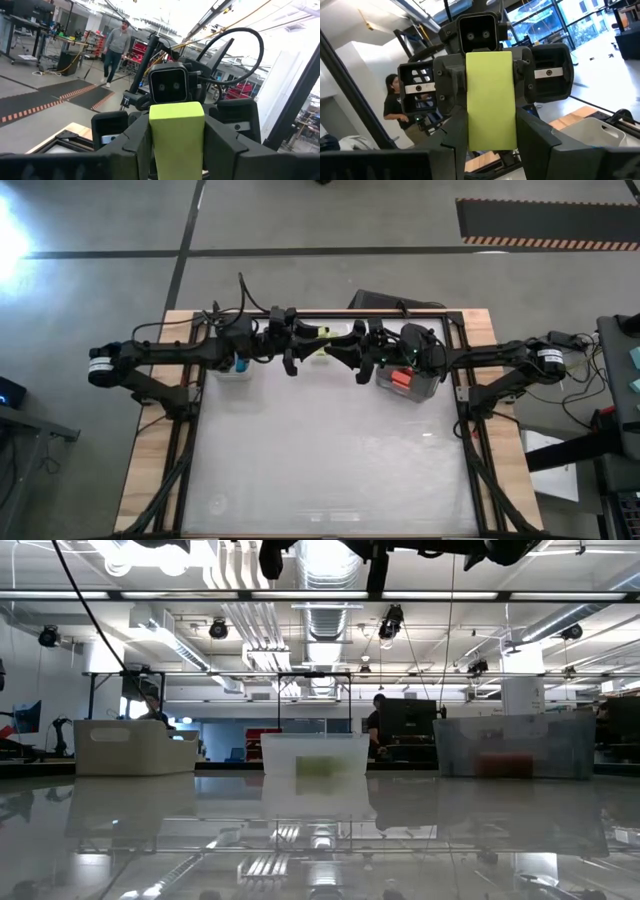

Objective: Sort & place blocks by color
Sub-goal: Put the green block into the transparent bin

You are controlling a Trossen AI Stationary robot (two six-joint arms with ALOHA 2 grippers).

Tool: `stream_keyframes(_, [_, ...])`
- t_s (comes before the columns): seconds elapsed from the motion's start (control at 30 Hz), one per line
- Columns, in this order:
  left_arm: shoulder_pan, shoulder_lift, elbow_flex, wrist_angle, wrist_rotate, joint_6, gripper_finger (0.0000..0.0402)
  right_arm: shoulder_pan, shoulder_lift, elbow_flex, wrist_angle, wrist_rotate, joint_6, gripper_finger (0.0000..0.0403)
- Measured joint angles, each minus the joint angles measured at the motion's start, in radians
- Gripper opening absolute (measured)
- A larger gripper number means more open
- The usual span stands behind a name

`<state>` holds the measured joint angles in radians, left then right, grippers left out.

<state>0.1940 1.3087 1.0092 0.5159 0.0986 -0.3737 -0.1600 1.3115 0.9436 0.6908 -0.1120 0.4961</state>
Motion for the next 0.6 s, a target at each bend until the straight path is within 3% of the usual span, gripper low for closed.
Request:
stream_keyframes(0.1, [0.007,0.0,0.0,-0.001,0.002,0.004,0.0118,0.0,0.0,0.0,-0.004,0.004,-0.004,0.0127])
stream_keyframes(0.3, [0.039,0.0,0.0,-0.048,-0.001,0.018,0.0118,-0.017,-0.02,0.0,-0.079,0.013,0.036,0.0221])
stream_keyframes(0.43, [0.076,0.0,0.012,-0.18,-0.001,0.017,0.0118,-0.035,-0.058,0.0,-0.185,0.013,0.036,0.0252])
stream_keyframes(0.6, [0.152,0.005,0.027,-0.452,-0.002,0.017,0.0118,-0.057,-0.13,0.0,-0.363,0.032,0.046,0.0251])
